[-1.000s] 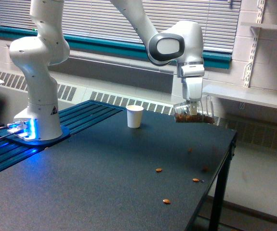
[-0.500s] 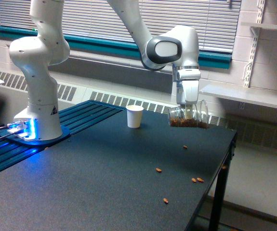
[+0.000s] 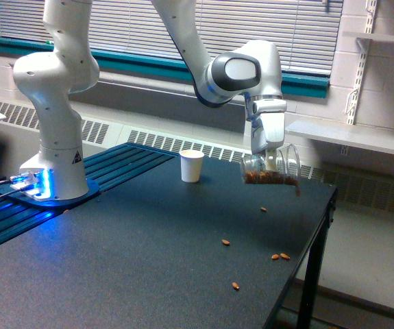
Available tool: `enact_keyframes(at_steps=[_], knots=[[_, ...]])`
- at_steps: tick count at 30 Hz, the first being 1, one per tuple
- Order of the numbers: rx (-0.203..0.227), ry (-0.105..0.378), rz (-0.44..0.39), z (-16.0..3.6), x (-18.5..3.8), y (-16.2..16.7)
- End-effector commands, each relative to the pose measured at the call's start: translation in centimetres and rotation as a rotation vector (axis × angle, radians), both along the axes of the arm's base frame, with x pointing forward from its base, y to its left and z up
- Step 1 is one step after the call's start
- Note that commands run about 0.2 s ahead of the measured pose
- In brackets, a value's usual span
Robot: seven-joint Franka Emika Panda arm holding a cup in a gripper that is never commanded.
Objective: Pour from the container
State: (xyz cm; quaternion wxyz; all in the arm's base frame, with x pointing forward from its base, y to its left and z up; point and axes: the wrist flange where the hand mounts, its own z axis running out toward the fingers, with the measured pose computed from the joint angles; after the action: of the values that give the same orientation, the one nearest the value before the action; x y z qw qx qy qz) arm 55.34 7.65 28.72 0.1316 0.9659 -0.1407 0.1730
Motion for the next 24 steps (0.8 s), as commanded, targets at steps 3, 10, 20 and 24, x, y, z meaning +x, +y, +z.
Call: enact_keyframes(at_steps=[3,10,20,24], knots=[[0.01,-0.022,-0.016,-0.5,-0.2,0.9],[0.0,-0.016,0.01,-1.2,-0.6,1.7],[-0.008,-0.032,0.071,-2.0,-0.1,4.3],[0.004,-0.043,0.092,-2.1,0.4,5.9]])
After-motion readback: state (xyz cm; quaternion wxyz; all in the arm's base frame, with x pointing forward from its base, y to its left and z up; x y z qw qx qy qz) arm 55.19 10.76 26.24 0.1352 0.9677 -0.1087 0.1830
